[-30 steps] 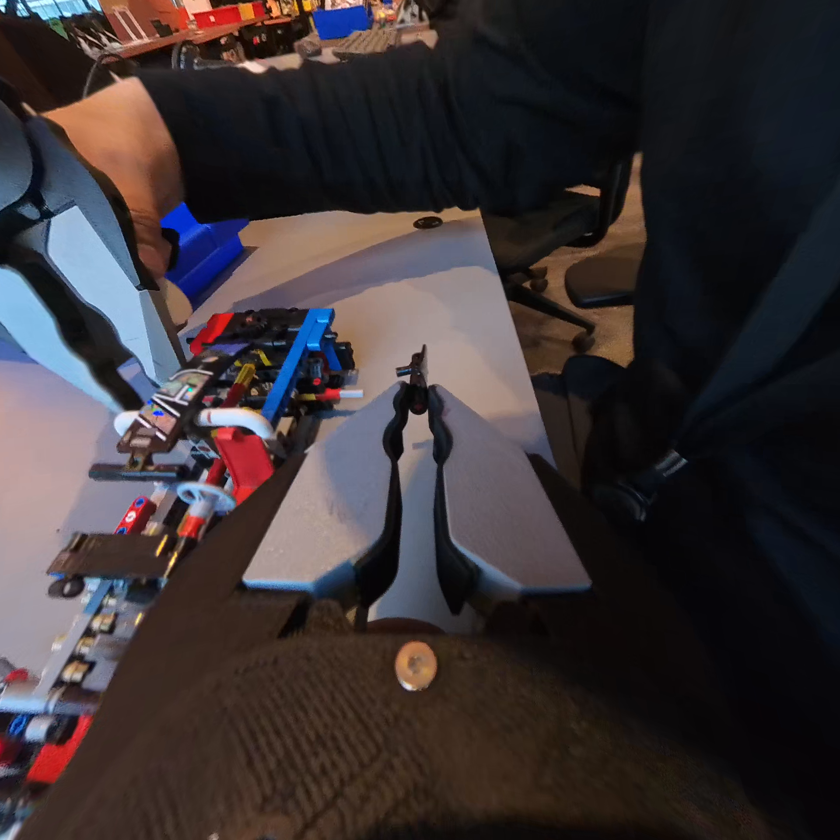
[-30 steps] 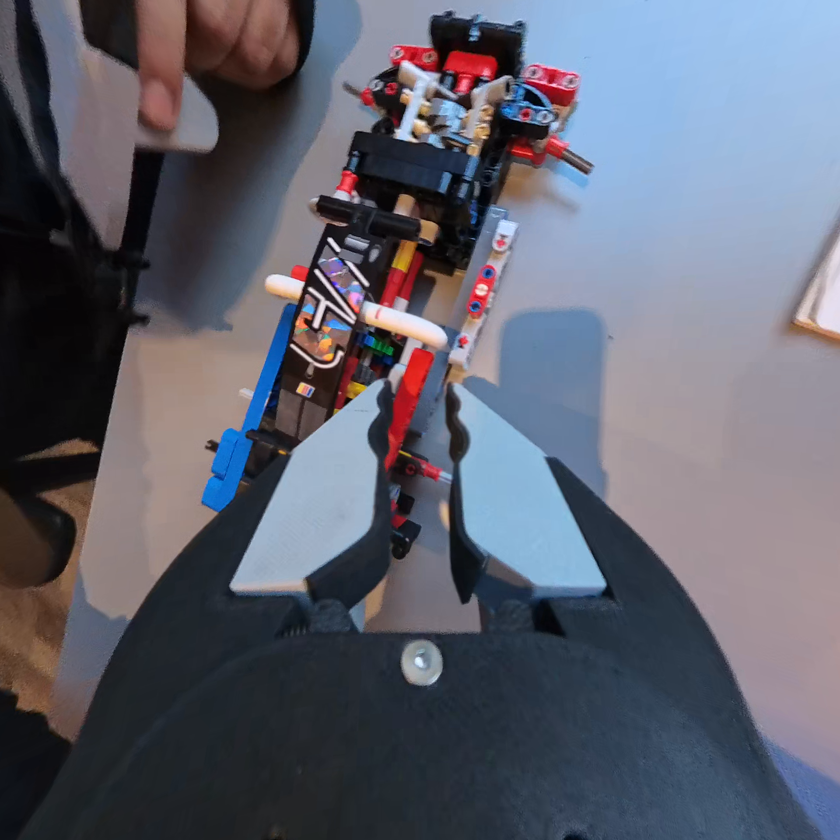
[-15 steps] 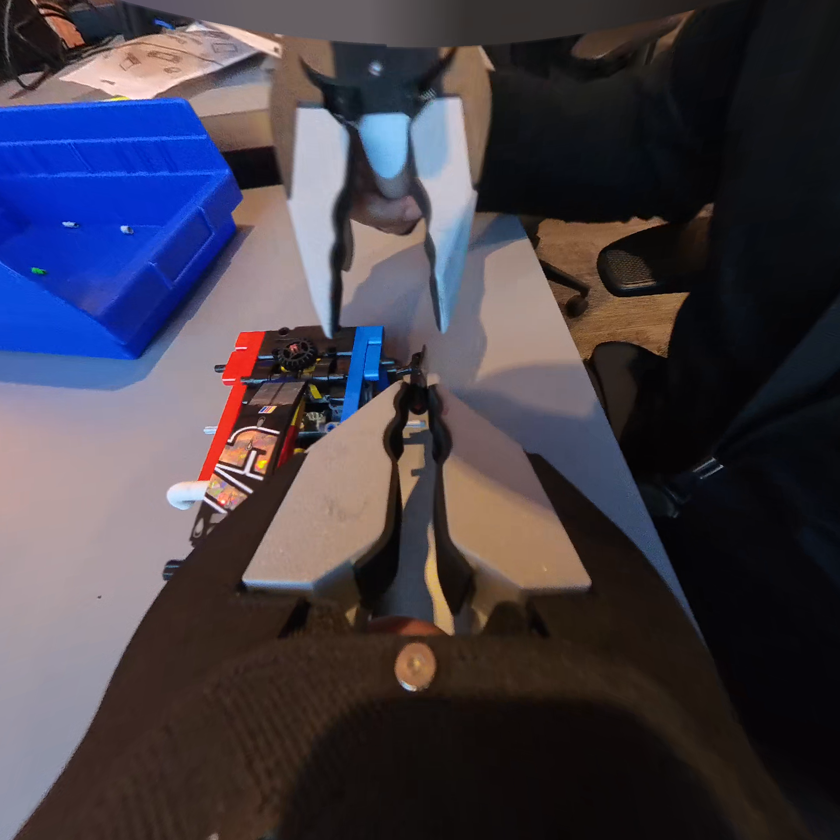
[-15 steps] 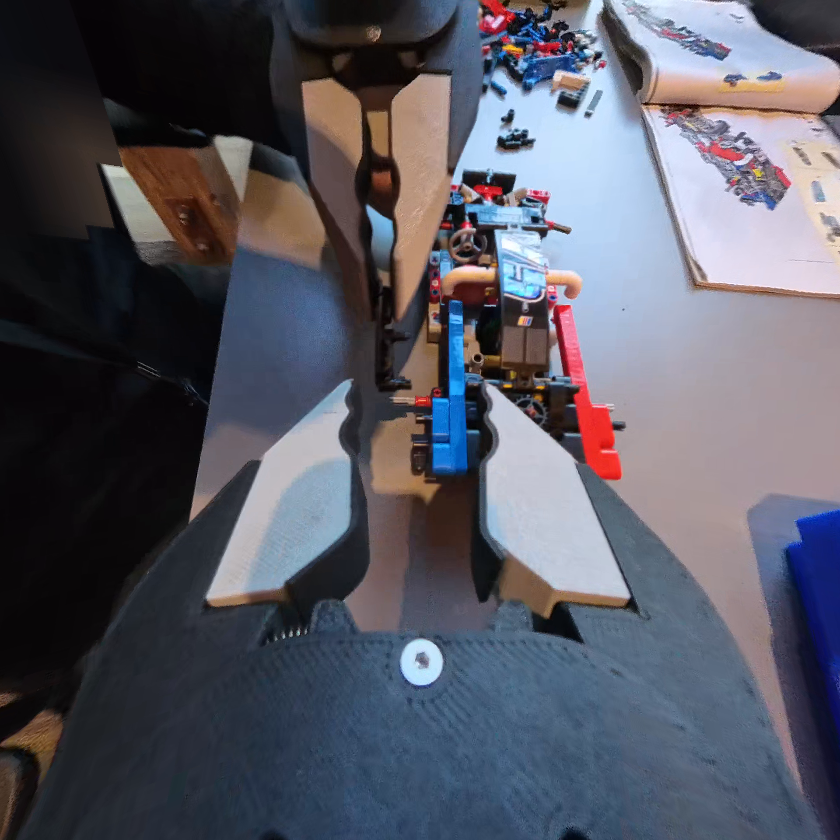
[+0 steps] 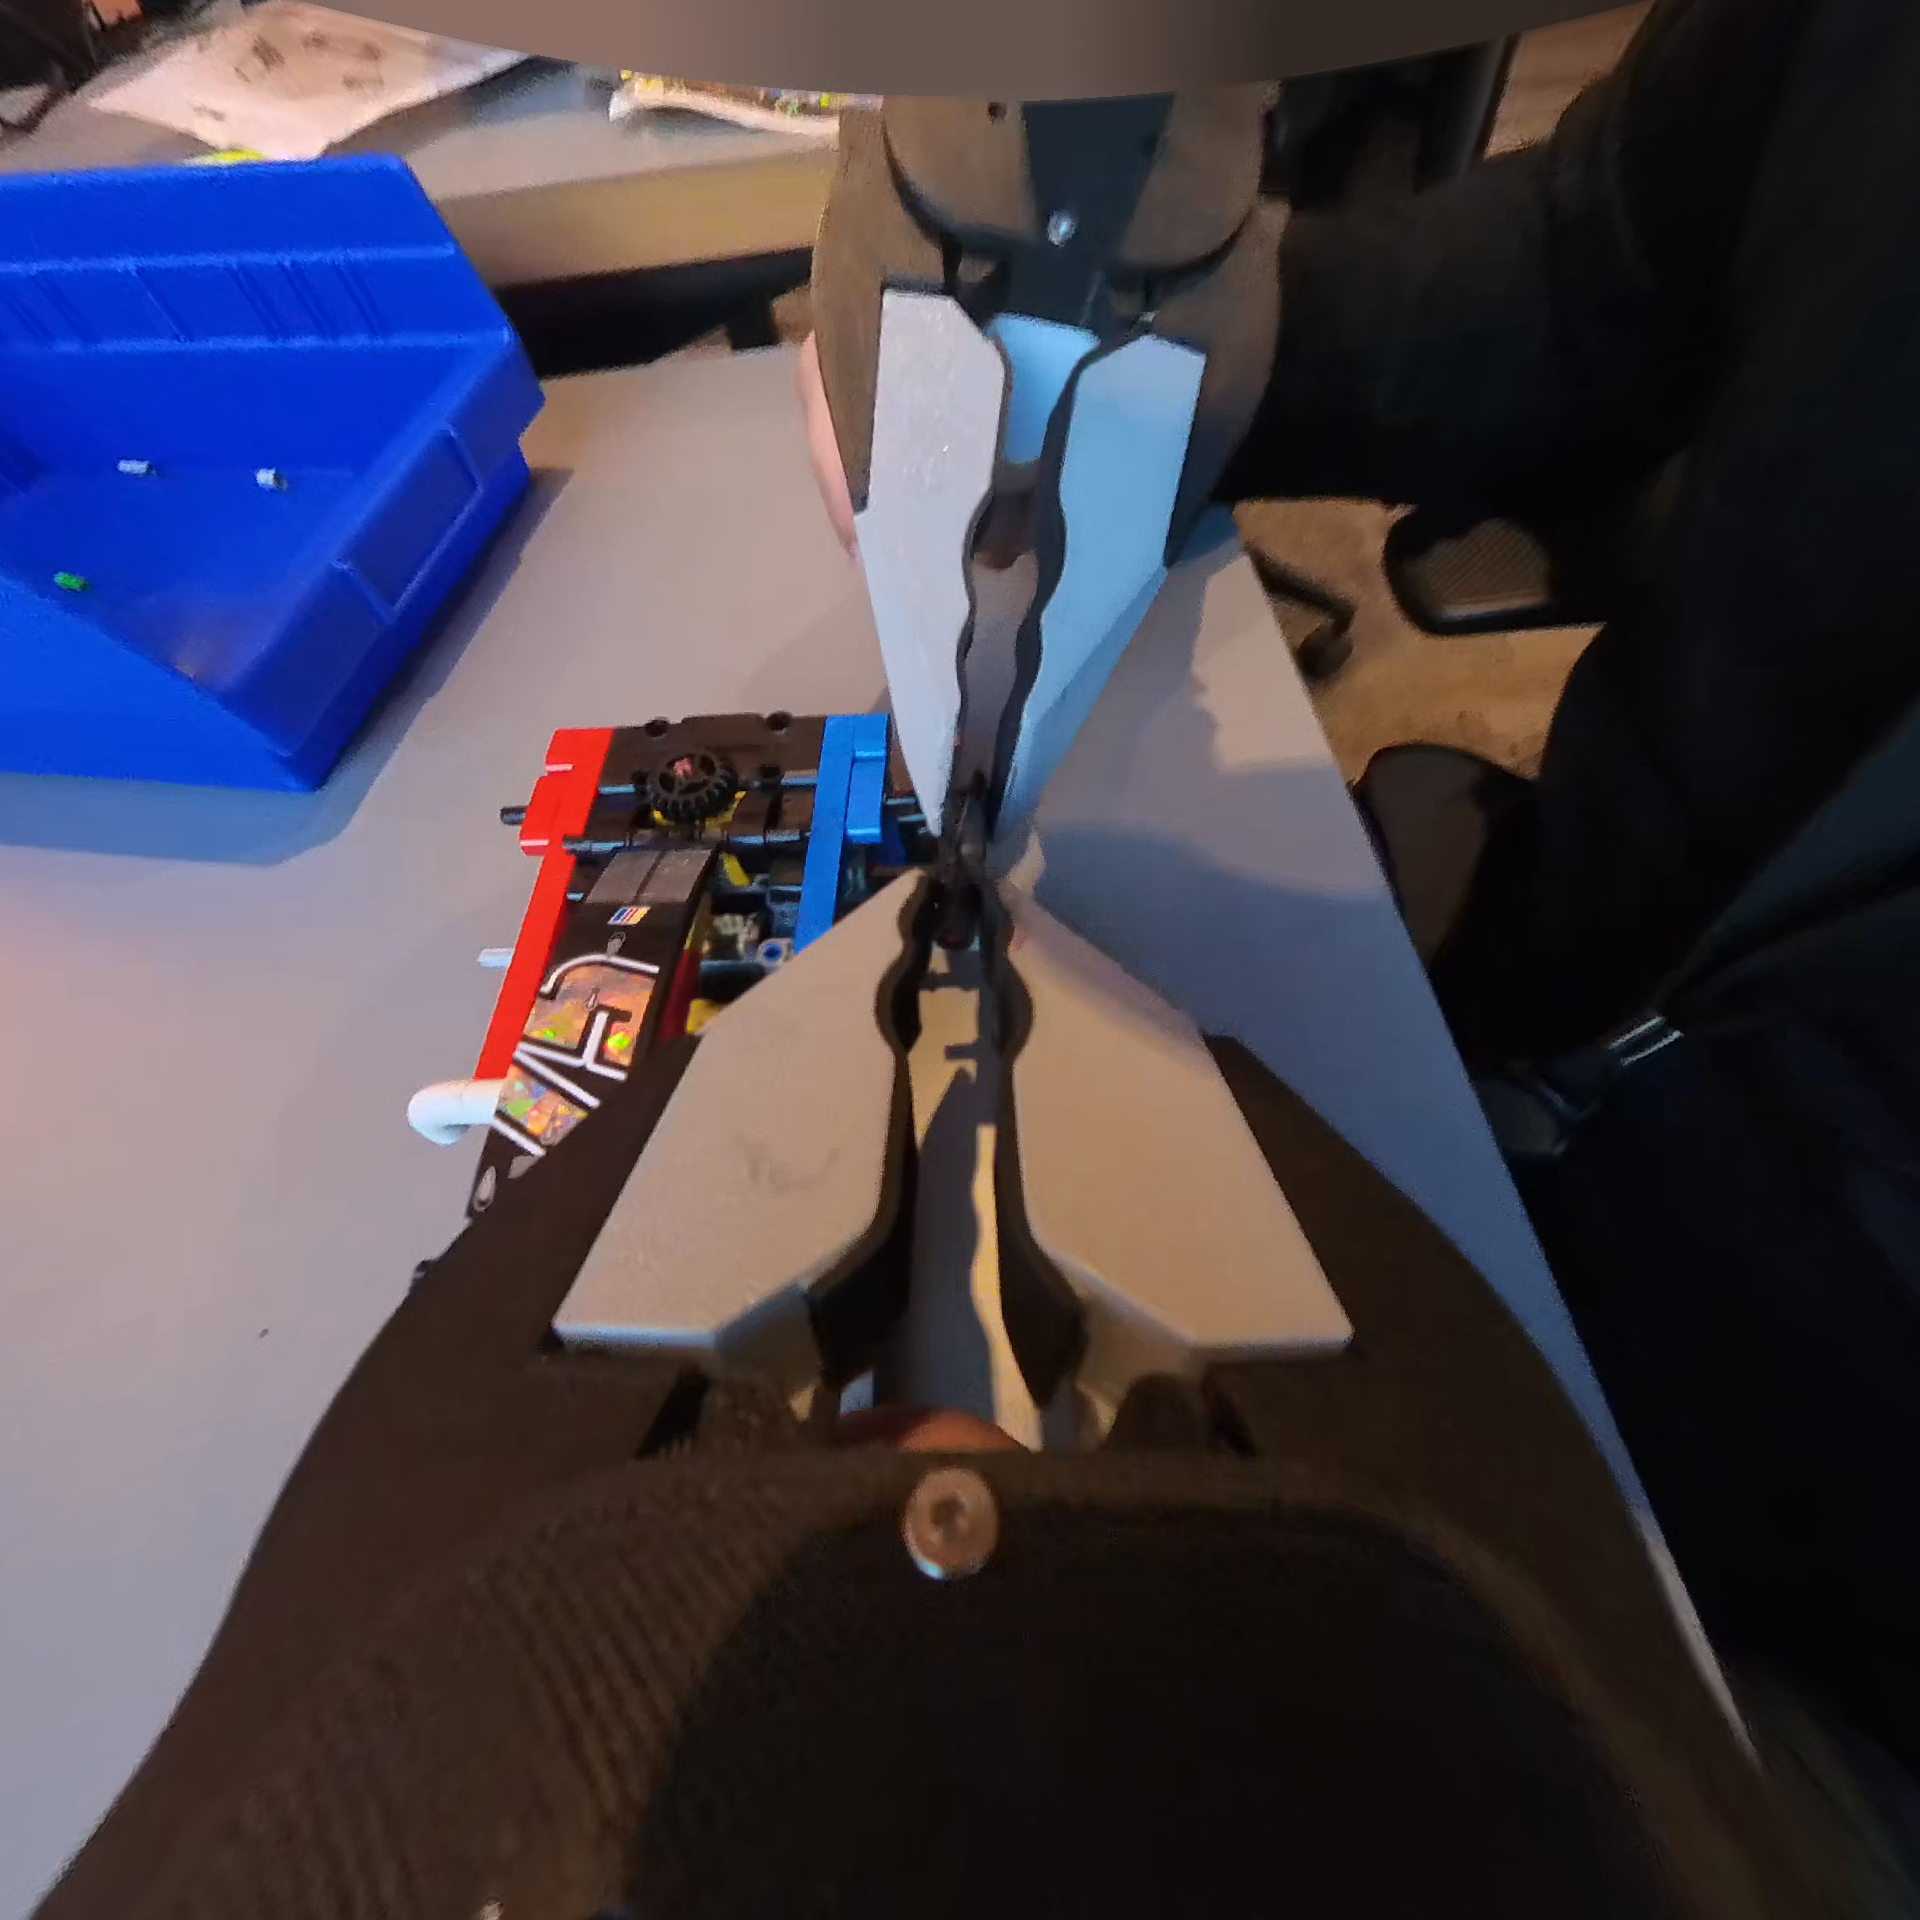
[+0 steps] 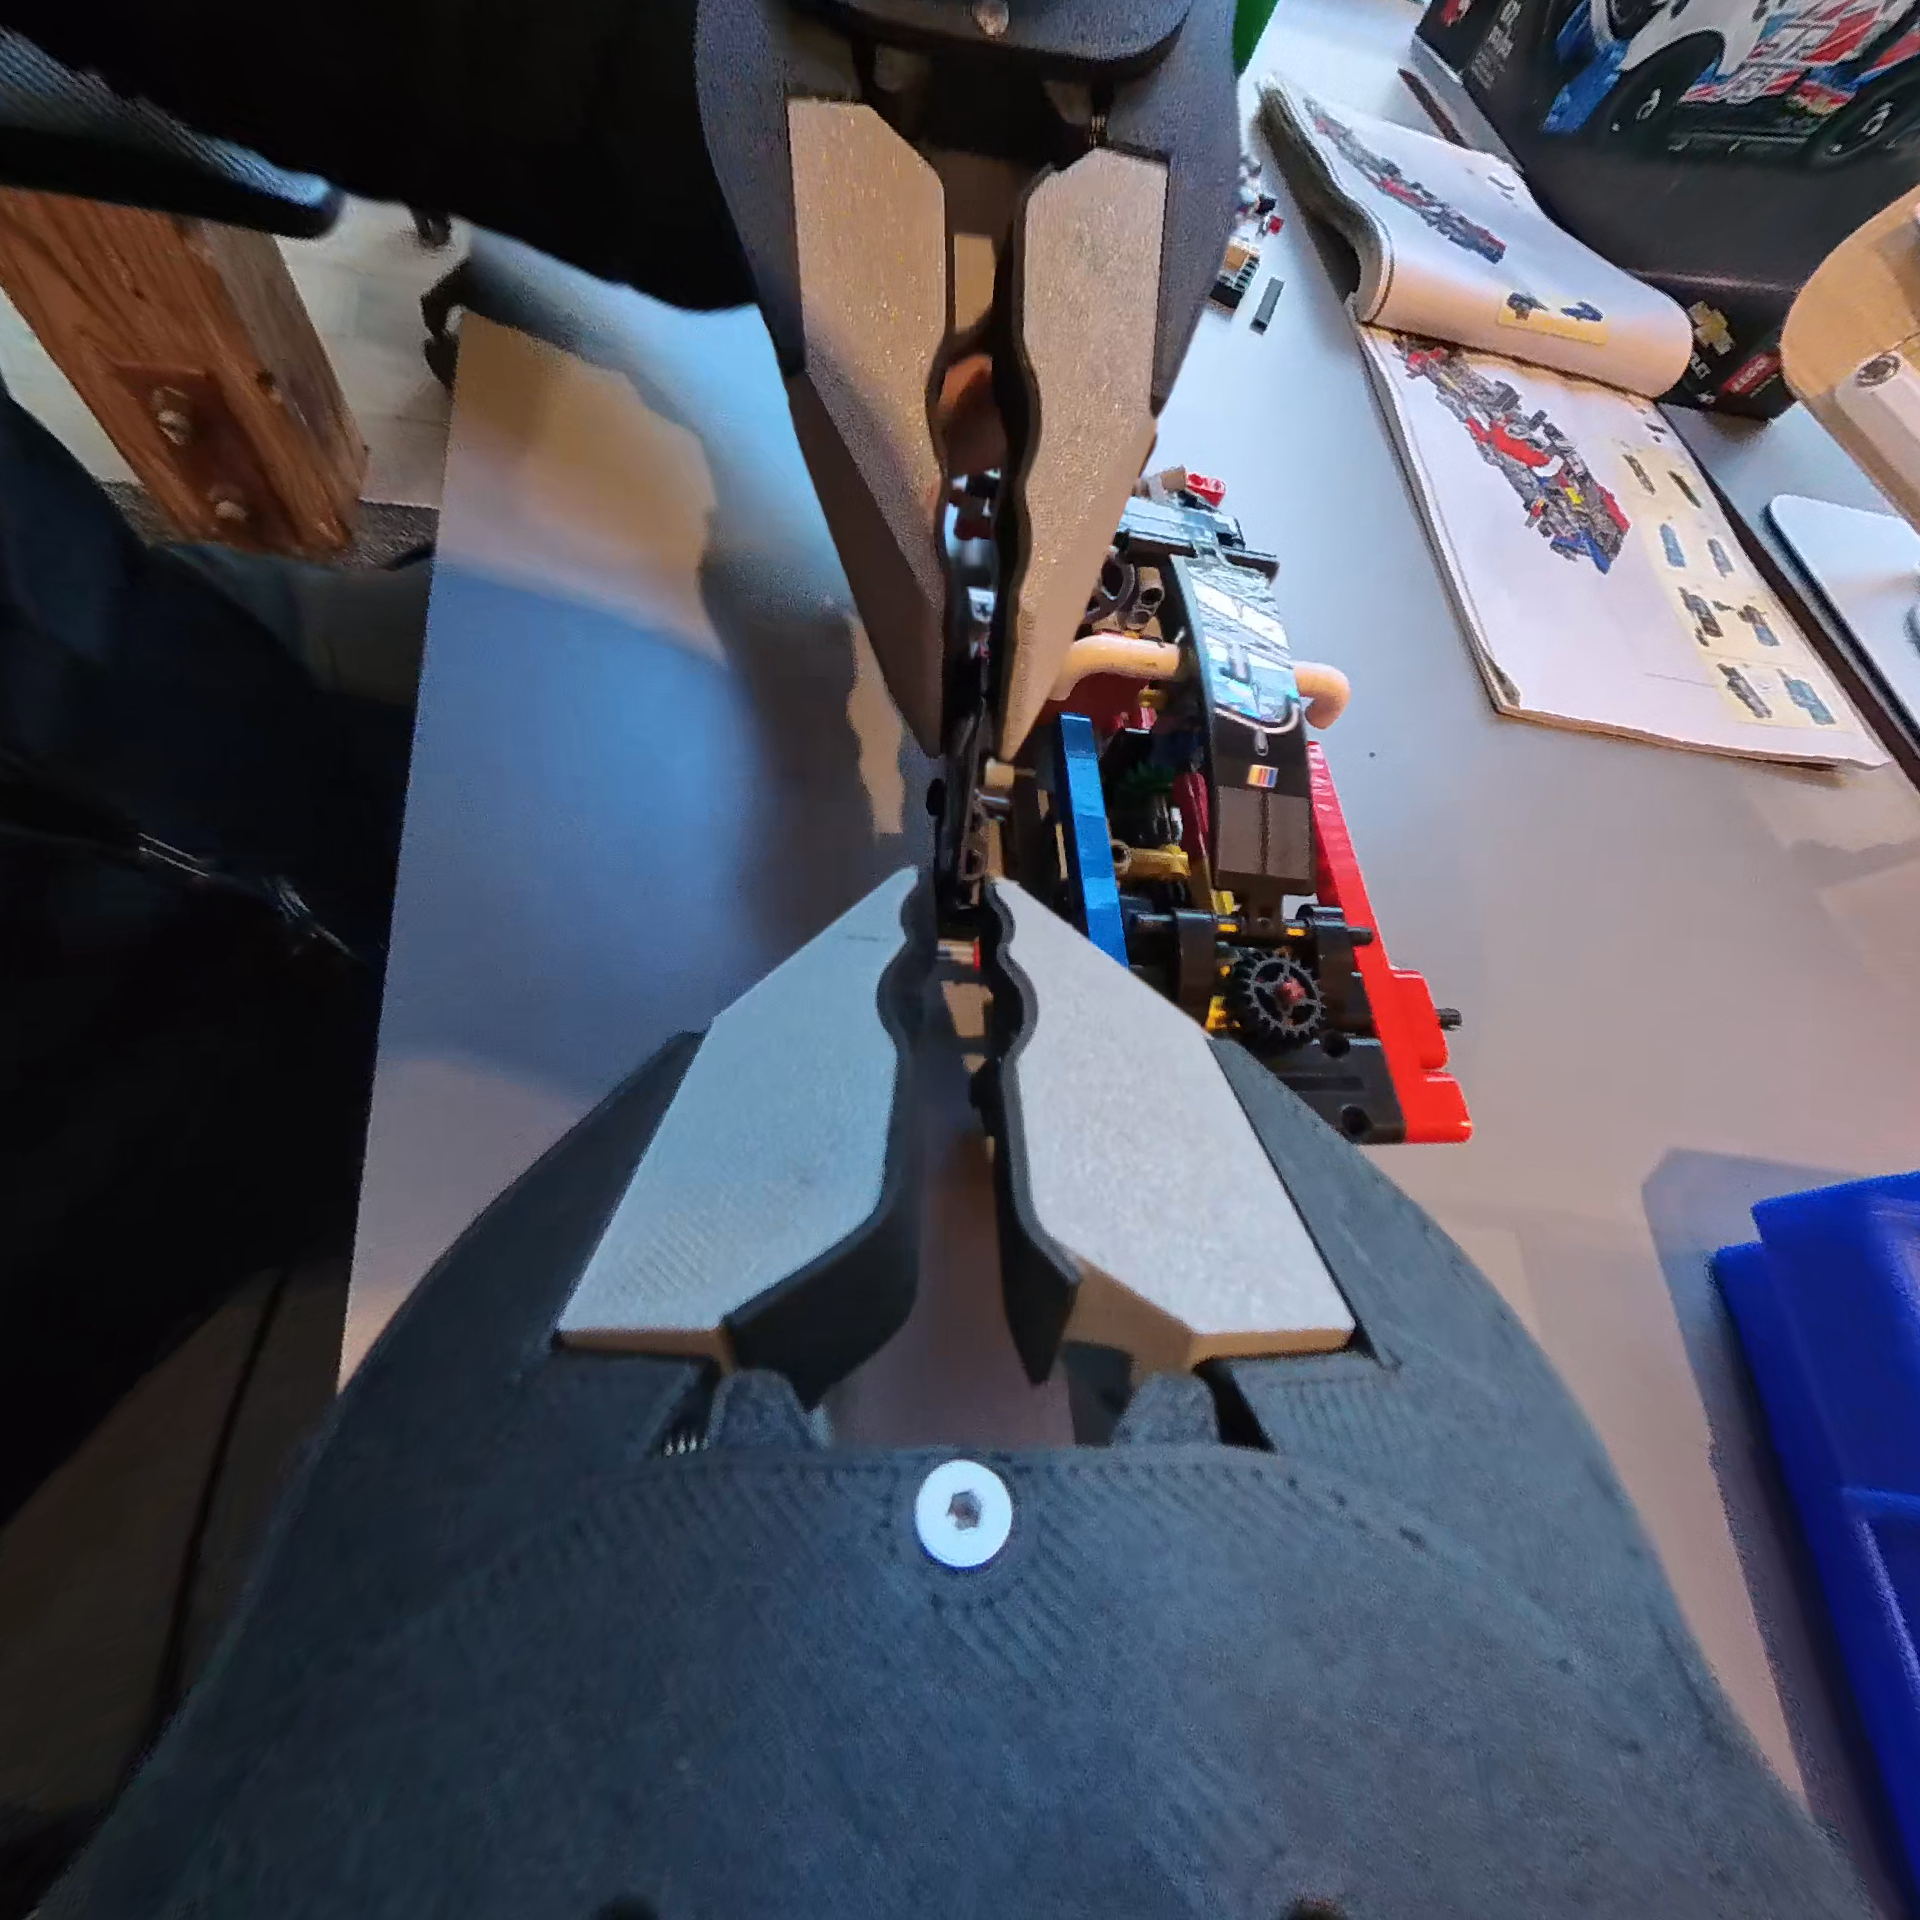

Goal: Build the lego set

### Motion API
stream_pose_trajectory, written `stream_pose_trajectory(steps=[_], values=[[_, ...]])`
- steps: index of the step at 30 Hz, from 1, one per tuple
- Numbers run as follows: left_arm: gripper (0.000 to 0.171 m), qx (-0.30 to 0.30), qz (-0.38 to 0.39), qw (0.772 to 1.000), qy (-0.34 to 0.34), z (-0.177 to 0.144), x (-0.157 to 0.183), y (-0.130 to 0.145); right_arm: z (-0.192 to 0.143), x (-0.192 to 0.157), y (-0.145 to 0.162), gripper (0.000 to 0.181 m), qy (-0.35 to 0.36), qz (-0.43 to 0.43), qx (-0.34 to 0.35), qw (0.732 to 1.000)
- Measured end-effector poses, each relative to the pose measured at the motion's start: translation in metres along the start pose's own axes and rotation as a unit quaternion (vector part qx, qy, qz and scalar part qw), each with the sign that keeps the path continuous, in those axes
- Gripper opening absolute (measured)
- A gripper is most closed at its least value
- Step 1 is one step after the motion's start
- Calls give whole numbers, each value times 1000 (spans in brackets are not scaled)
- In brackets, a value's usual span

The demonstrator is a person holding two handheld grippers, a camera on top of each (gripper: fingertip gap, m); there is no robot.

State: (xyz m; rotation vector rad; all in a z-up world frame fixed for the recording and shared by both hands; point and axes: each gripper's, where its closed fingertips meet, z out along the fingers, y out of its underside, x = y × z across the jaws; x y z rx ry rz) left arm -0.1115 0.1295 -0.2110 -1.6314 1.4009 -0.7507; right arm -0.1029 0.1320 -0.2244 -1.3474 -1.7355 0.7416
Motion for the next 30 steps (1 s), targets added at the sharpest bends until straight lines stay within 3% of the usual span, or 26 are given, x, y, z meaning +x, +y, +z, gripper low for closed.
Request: stream_pose_trajectory(steps=[8, 16, 18, 20, 24, 30], values=[[10, -57, 8, 998, -19, -5, -4, -12, 0, 4, -1, 4, 26, -37, -26, 999], [4, -125, -3, 992, -2, 6, -6, 0, 4, 8, 3, 4, 26, -24, -24, 999], [3, -121, -17, 992, -3, 8, -9, 3, 4, 12, 6, 4, 39, -23, -27, 999], [0, -112, -29, 993, 6, 9, -7, 6, 0, 11, 1, 19, 34, -13, -7, 999], [0, -91, -44, 995, 13, 6, -10, 5, -13, 19, -6, 21, 21, 35, 39, 998], [0, -93, -98, 987, 90, 6, -2, 6, -16, 16, -12, 32, -2, 45, 65, 997]])
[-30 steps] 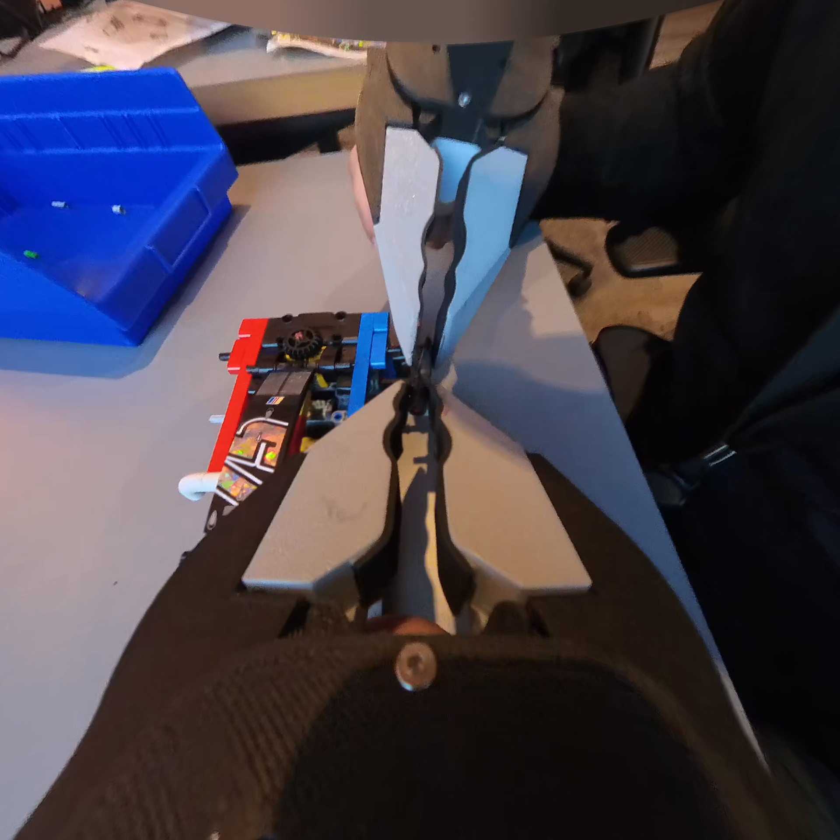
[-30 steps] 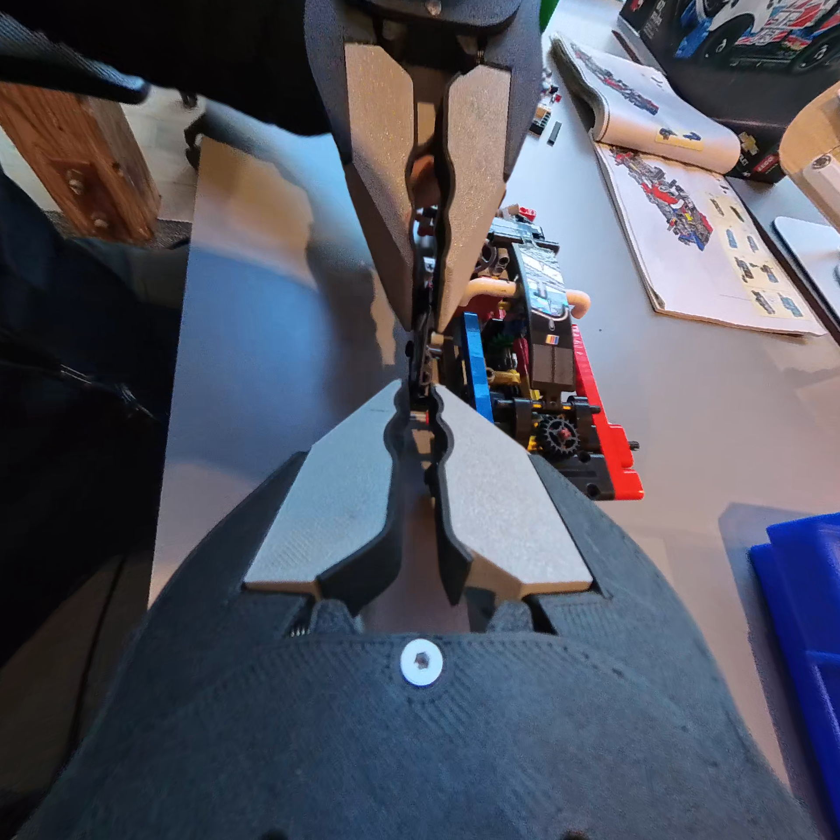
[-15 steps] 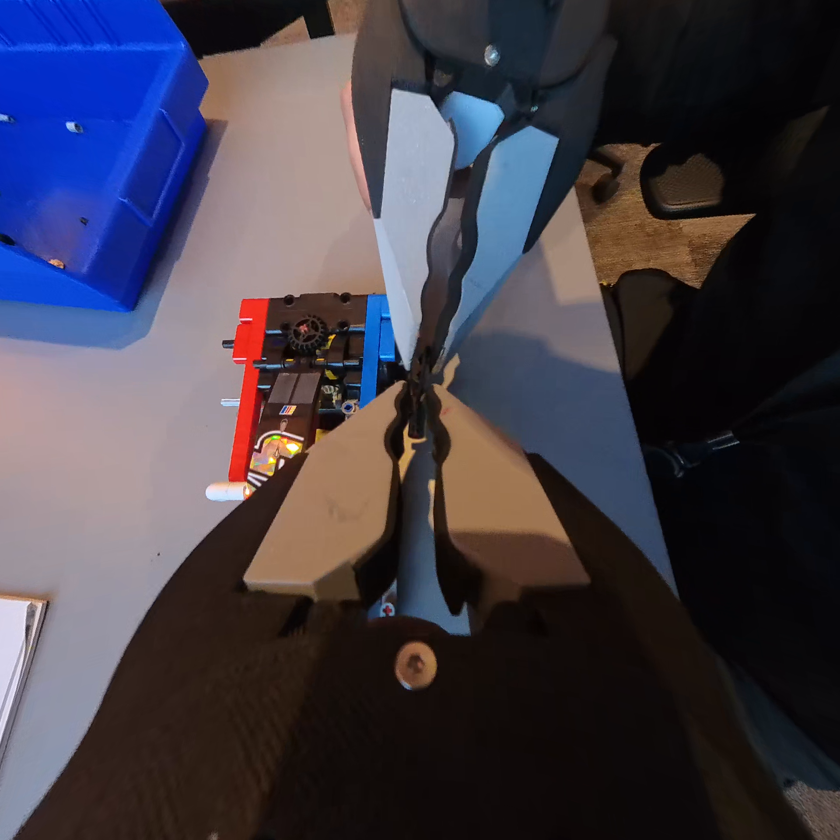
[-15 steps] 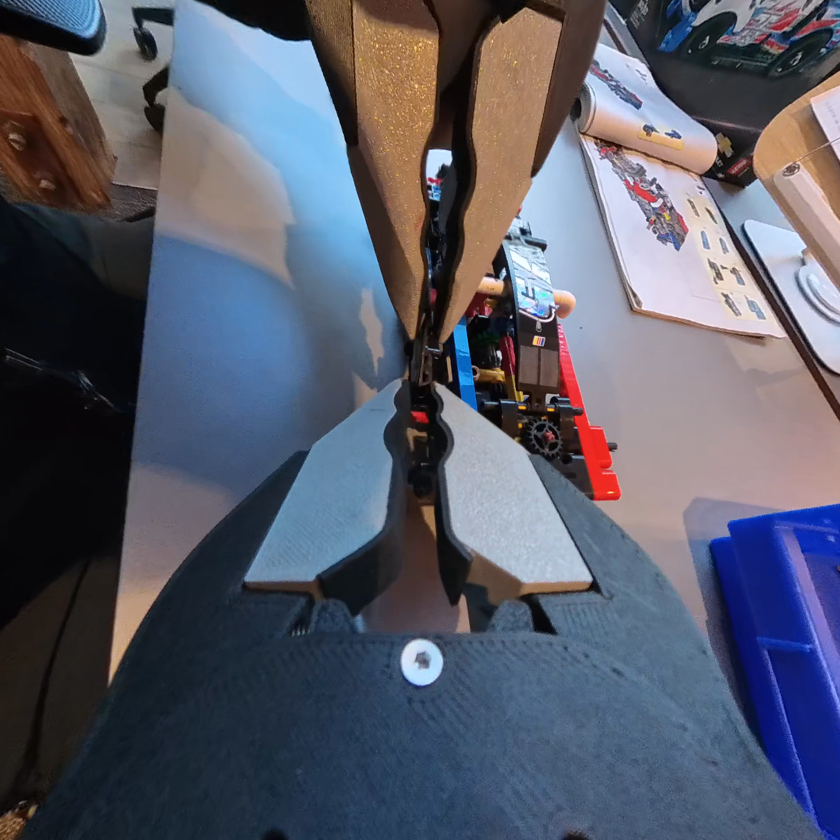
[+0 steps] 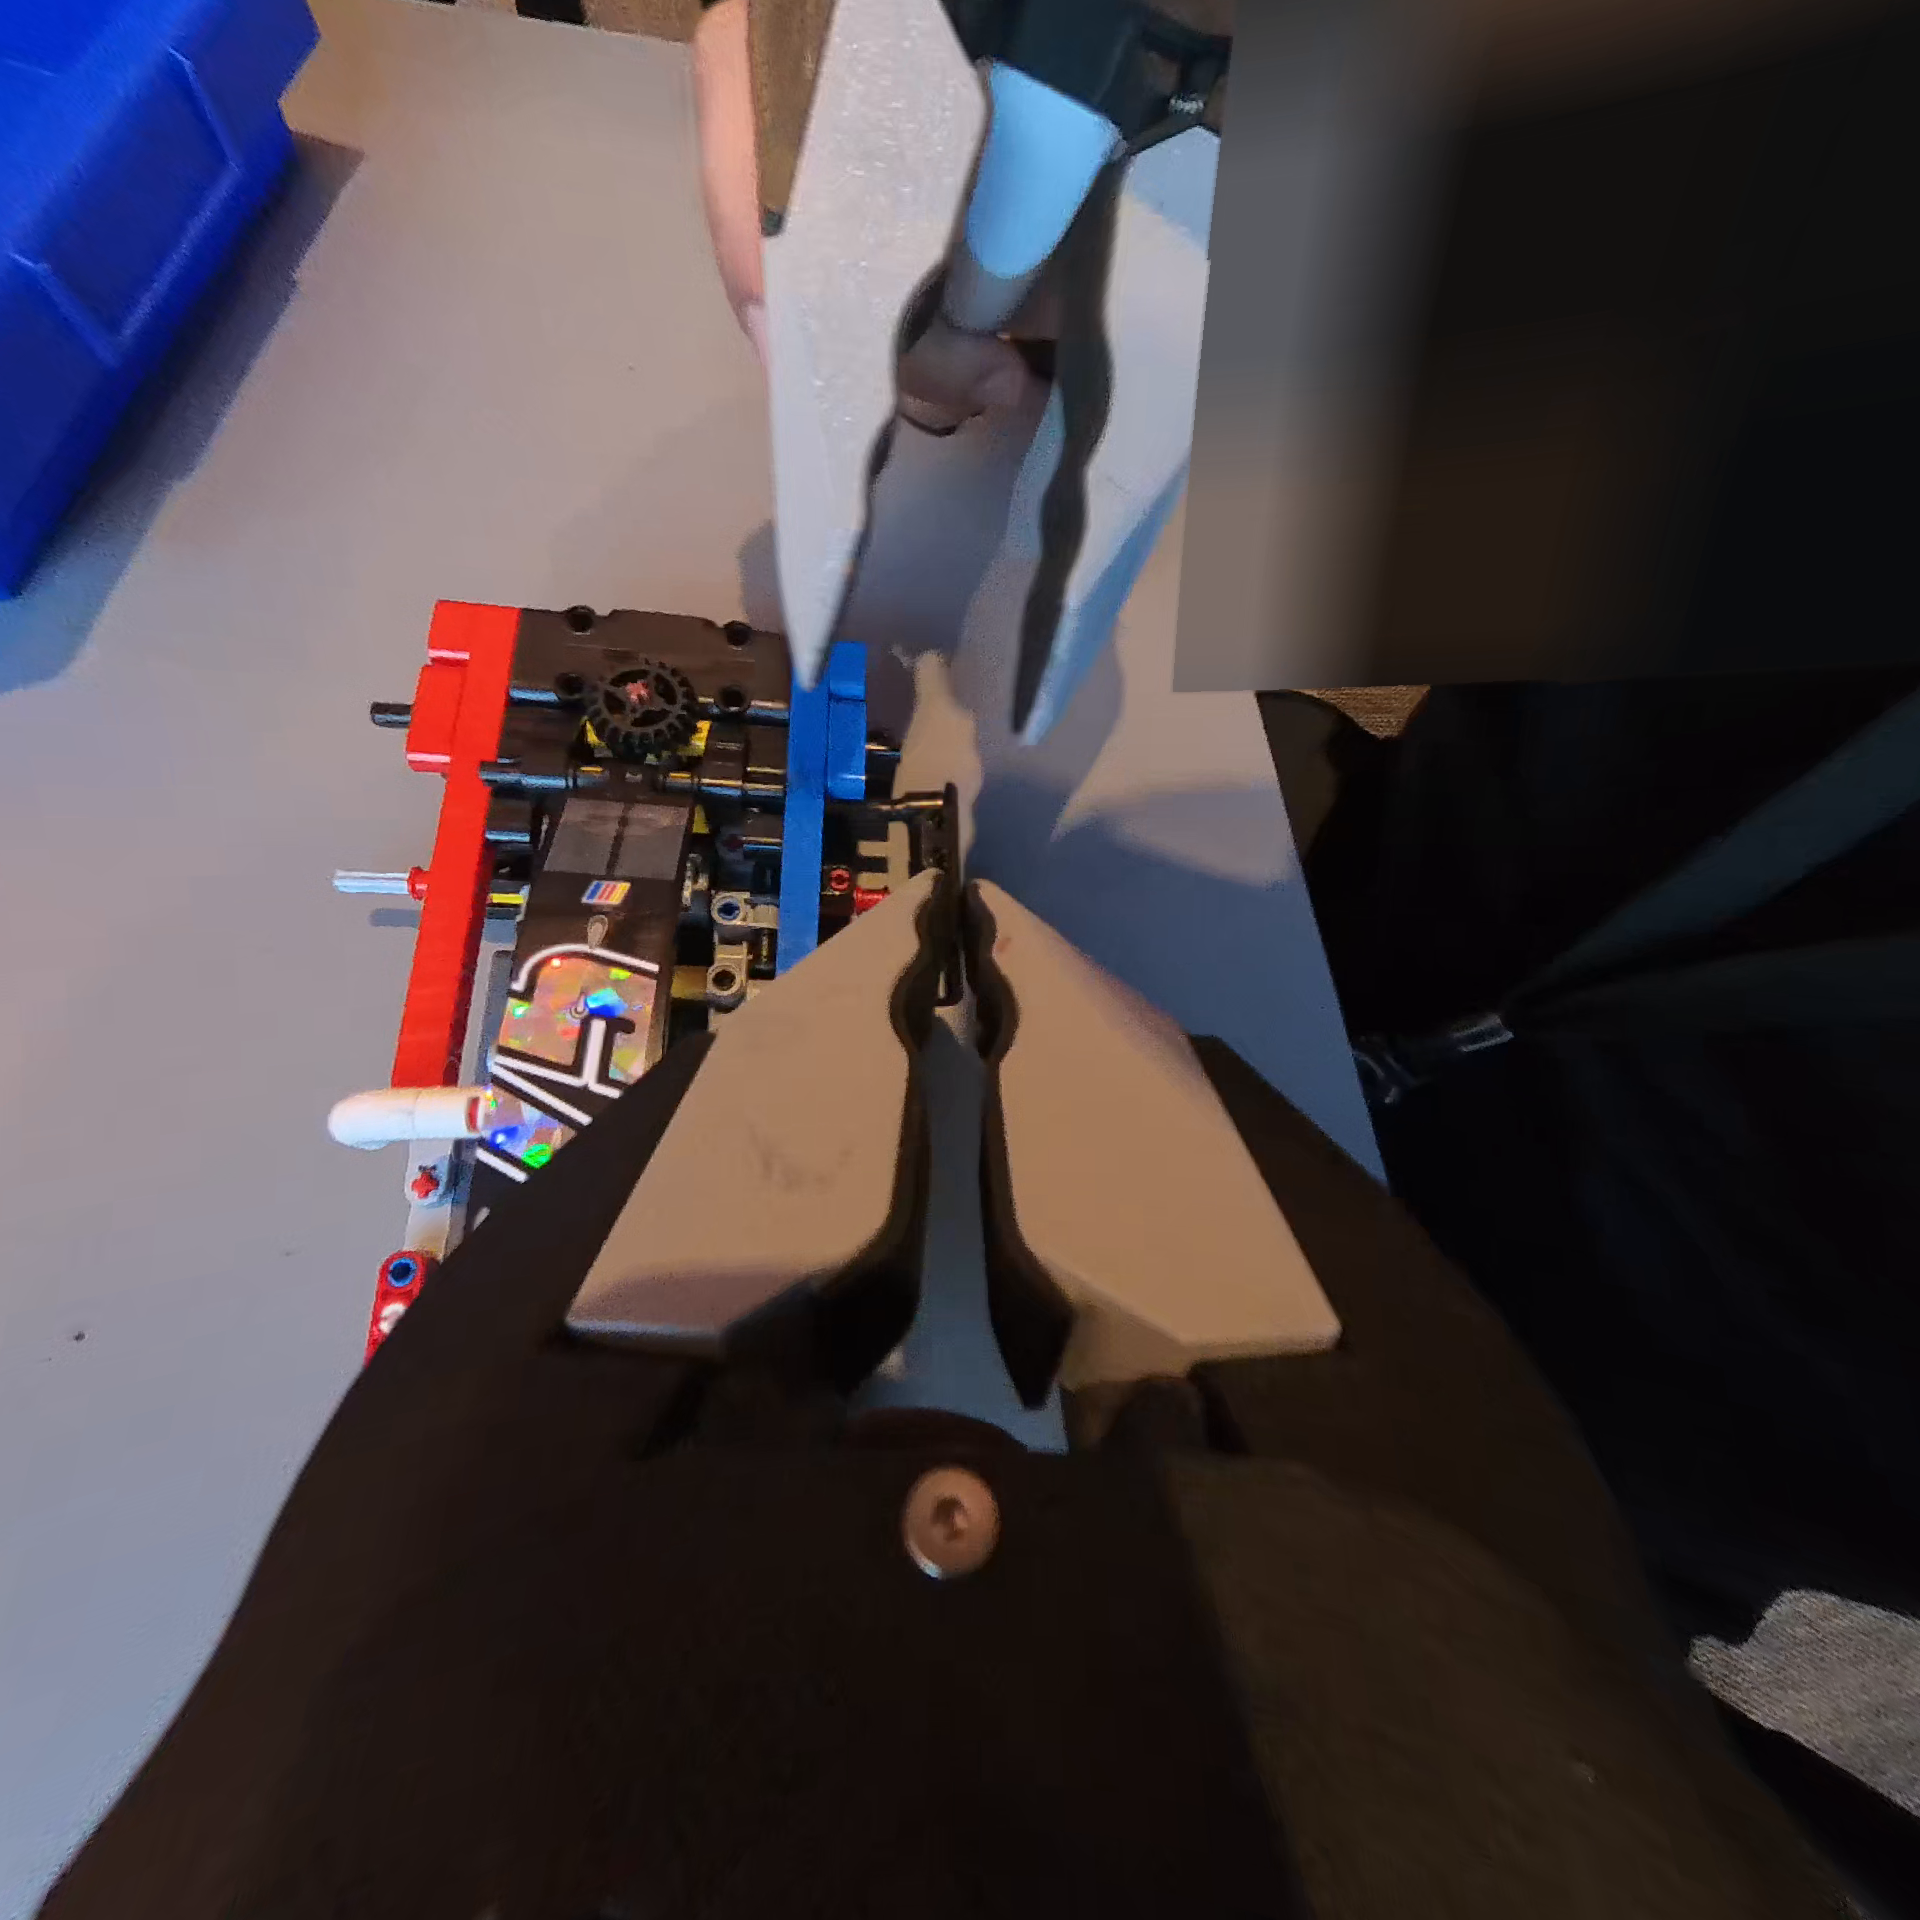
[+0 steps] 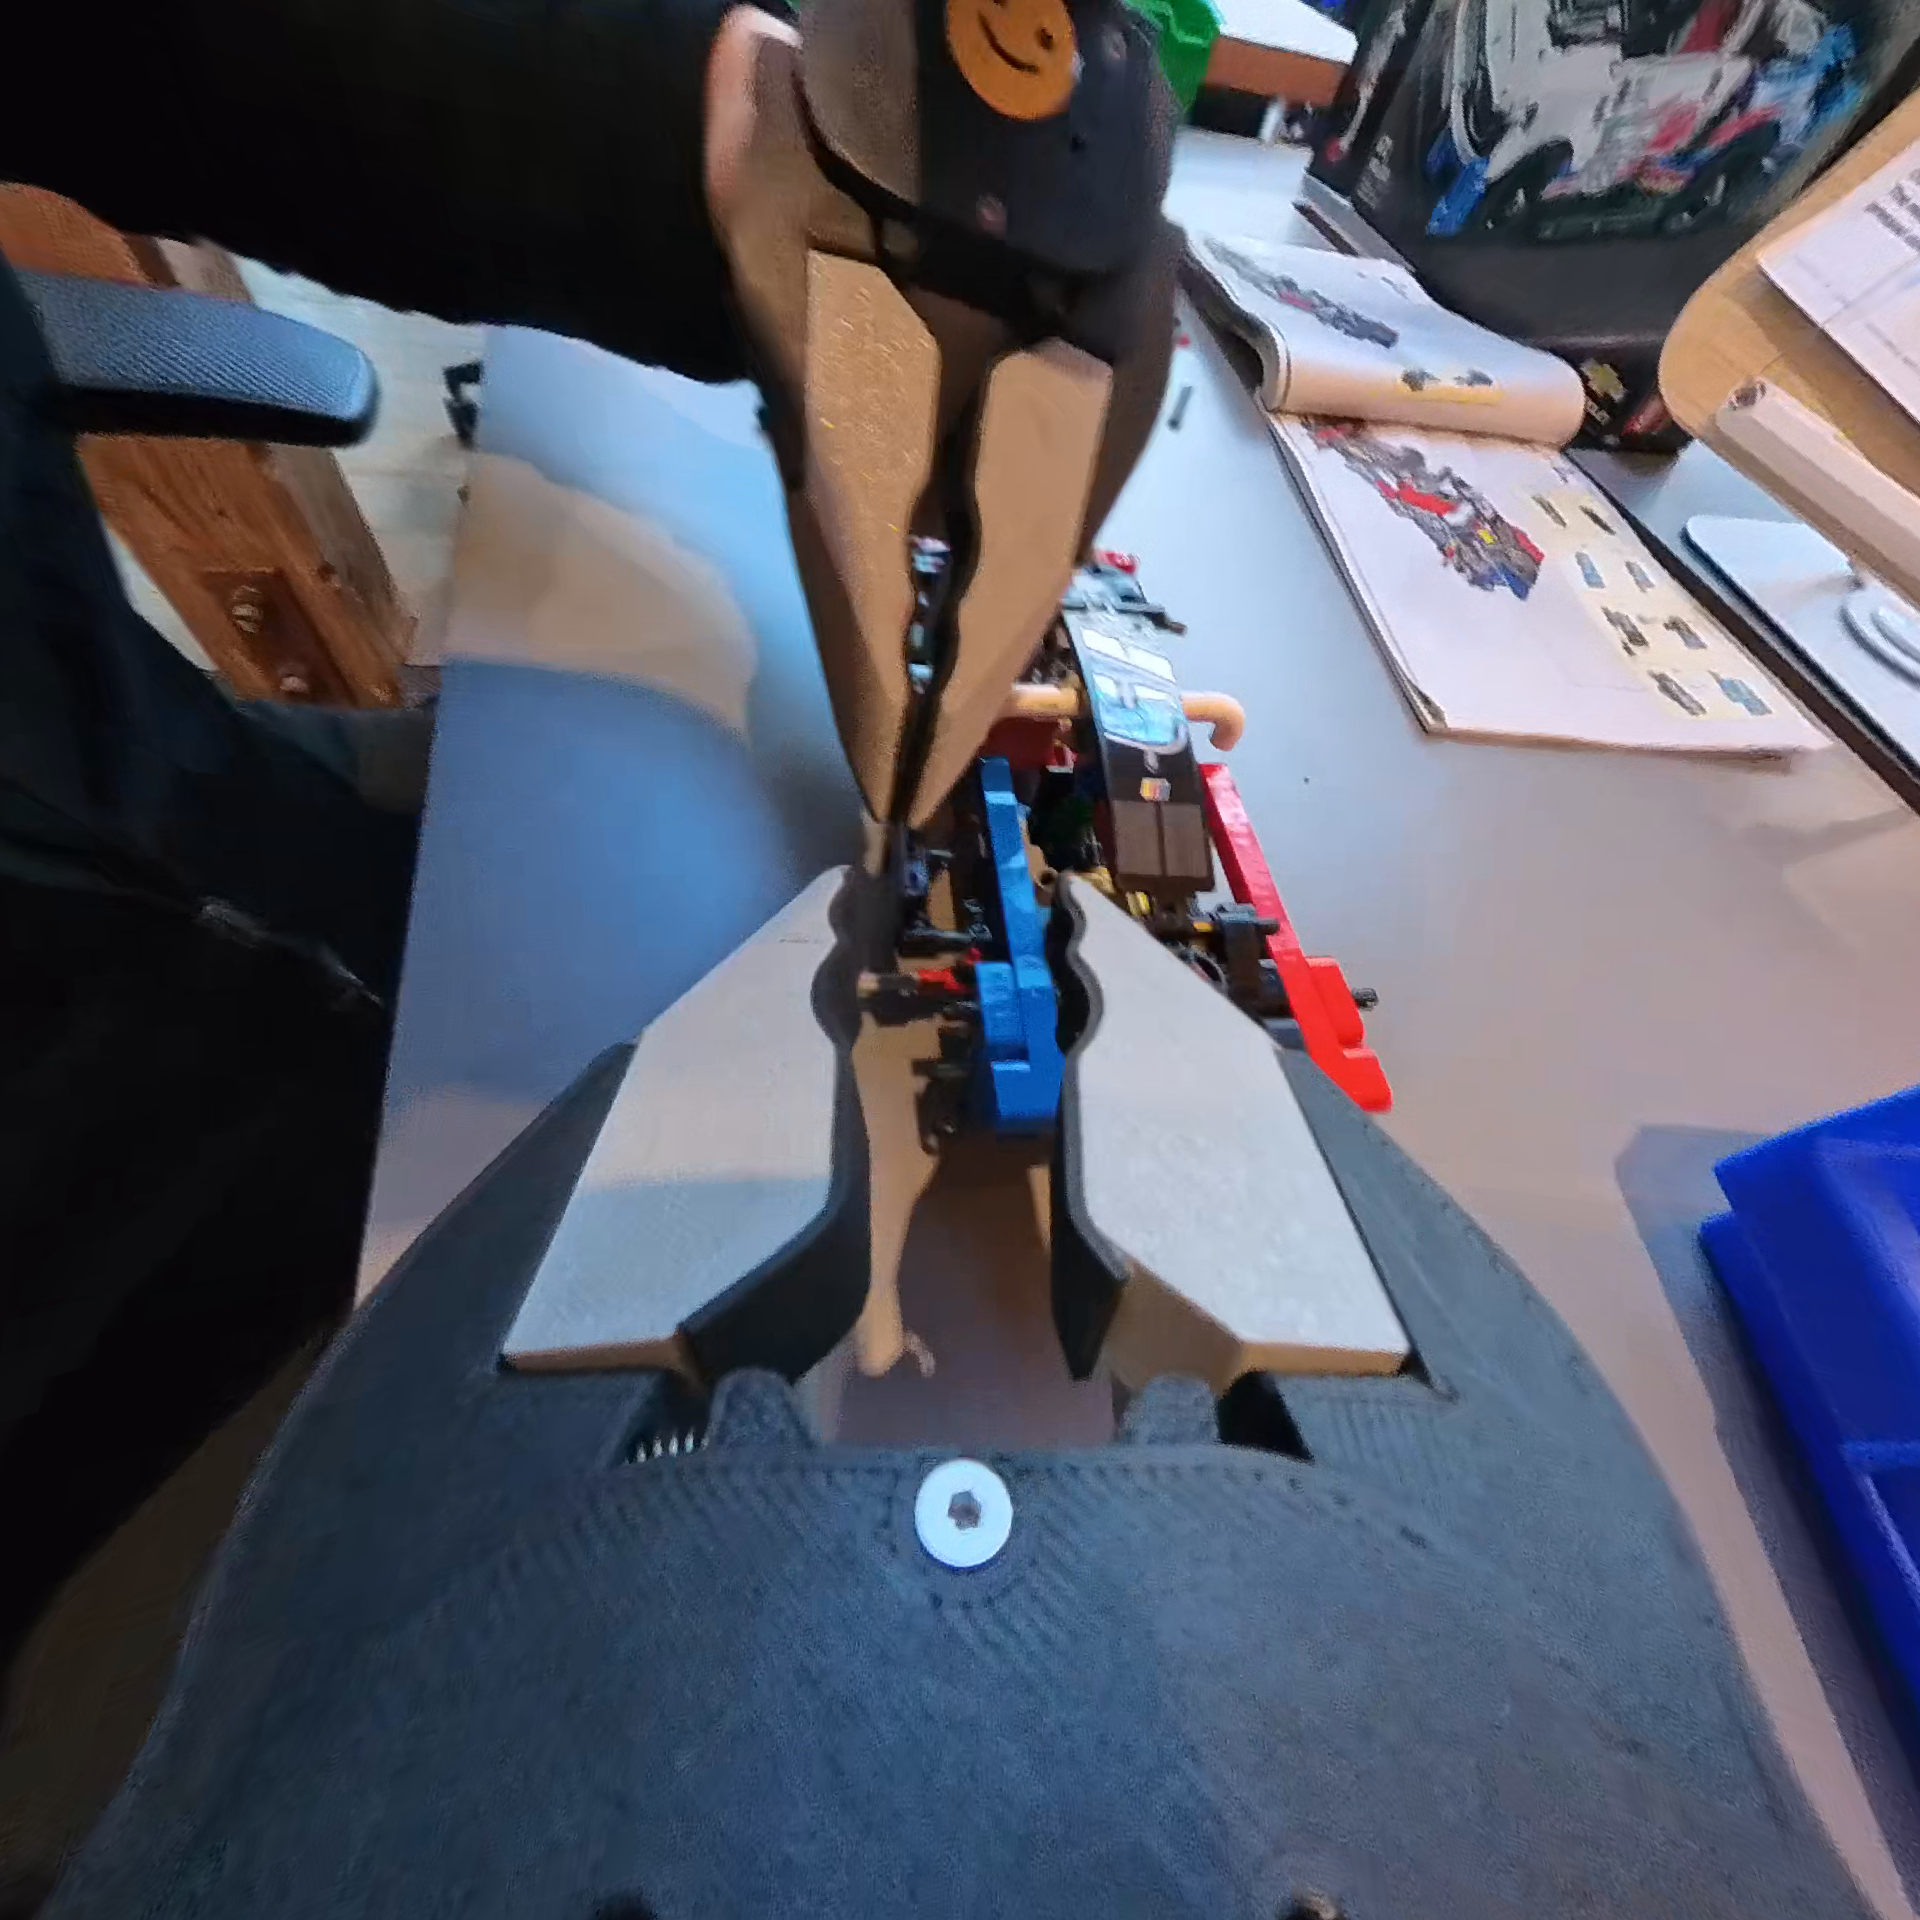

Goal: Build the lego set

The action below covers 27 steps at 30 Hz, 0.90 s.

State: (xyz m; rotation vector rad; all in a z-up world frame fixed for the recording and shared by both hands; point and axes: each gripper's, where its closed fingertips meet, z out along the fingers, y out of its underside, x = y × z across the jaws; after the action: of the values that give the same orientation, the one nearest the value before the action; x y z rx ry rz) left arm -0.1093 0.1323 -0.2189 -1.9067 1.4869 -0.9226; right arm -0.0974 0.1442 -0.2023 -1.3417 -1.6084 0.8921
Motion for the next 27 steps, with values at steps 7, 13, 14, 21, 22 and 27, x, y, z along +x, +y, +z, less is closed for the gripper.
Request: stream_pose_trajectory(steps=[7, 13, 14, 21, 22, 27], values=[[0, 42, 8, 999, -19, -7, 3, -11, 11, -9, -2, 10, 22, -63, -23, 998], [0, 67, 21, 997, -40, -7, 9, -7, 14, -13, -2, 1, -13, -12, -13, 1000], [0, 69, 19, 997, -43, -7, 9, -6, 15, -13, -1, 1, -16, -8, -16, 1000], [0, 72, 104, 981, -149, -7, 7, -4, 16, -14, 4, 0, -36, 36, -20, 999], [0, 69, 121, 977, -158, -6, 9, -3, 16, -15, 4, 0, -41, 41, -17, 998], [0, 40, 119, 980, -157, 3, 10, 11, 19, -17, 3, 0, -54, 54, -12, 997]])
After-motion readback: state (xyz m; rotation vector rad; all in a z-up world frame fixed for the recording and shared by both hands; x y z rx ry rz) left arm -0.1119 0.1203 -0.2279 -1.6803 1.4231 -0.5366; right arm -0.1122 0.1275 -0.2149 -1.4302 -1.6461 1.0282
